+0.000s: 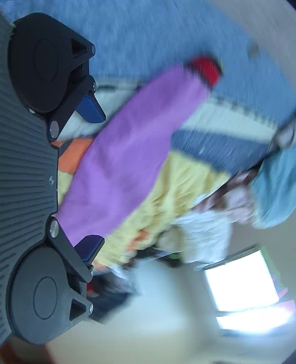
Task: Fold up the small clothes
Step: 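Grasp the red cuff of the other sleeve with the left gripper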
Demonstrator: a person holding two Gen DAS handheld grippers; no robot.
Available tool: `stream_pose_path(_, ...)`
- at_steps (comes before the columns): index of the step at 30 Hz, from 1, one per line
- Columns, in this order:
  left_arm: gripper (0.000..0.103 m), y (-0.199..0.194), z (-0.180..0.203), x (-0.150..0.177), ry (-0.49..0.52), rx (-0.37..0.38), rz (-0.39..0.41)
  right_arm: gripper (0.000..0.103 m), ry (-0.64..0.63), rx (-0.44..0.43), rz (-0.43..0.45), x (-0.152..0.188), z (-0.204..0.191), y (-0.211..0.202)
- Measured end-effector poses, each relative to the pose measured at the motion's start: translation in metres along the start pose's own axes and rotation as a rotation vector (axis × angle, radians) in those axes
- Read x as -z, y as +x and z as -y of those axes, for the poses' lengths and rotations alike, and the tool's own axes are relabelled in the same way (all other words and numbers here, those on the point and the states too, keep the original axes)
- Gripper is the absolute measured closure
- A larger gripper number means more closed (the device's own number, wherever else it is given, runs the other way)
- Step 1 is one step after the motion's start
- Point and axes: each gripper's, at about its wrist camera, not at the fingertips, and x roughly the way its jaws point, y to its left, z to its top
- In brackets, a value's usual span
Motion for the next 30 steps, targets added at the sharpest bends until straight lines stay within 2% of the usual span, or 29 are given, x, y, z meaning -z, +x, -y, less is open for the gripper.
stream_pose_path(3, 0.000, -0.004, -0.019, -0.009, -0.143, 0.085, 0.018, 0.012, -0.005, 0.002, 0.011, 0.001, -0.002, -0.001)
stream_pose_path(7, 0.000, -0.008, -0.033, -0.019, -0.254, 0.173, 0.073, 0.012, 0.007, -0.003, 0.010, 0.001, 0.000, -0.001)
stream_pose_path(11, 0.000, 0.006, -0.061, -0.036, -0.478, 0.204, 0.064, 0.012, 0.030, -0.011, 0.012, 0.000, 0.003, -0.004)
stream_pose_path(13, 0.000, 0.000, -0.063, -0.039, -0.580, 0.181, 0.067, 0.012, 0.040, -0.025, 0.014, -0.002, 0.002, -0.008)
stream_pose_path(15, 0.000, -0.012, -0.055, -0.041, -0.600, 0.068, 0.033, 0.012, 0.042, -0.036, 0.023, -0.006, 0.001, -0.016)
stream_pose_path(18, 0.000, -0.015, -0.040, -0.047, -0.524, -0.007, -0.007, 0.012, 0.035, -0.041, 0.054, -0.011, -0.004, -0.028)
stream_pose_path(21, 0.000, -0.007, -0.040, -0.054, -0.470, -0.093, 0.018, 0.012, 0.053, -0.063, 0.070, -0.015, -0.006, -0.033)
stream_pose_path(25, 0.000, 0.004, -0.041, -0.060, -0.503, -0.154, 0.018, 0.012, 0.030, -0.065, 0.070, -0.017, -0.013, -0.040)
stream_pose_path(26, 0.000, 0.007, -0.038, -0.064, -0.481, -0.163, 0.029, 0.012, 0.029, -0.065, 0.075, -0.017, -0.014, -0.043)
stream_pose_path(28, 0.000, 0.008, -0.035, -0.070, -0.438, -0.143, 0.069, 0.012, 0.042, -0.073, 0.093, -0.017, -0.012, -0.048)
stream_pose_path(30, 0.002, 0.008, -0.041, -0.074, -0.466, -0.129, 0.102, 0.012, 0.056, -0.080, 0.101, -0.016, -0.010, -0.051)
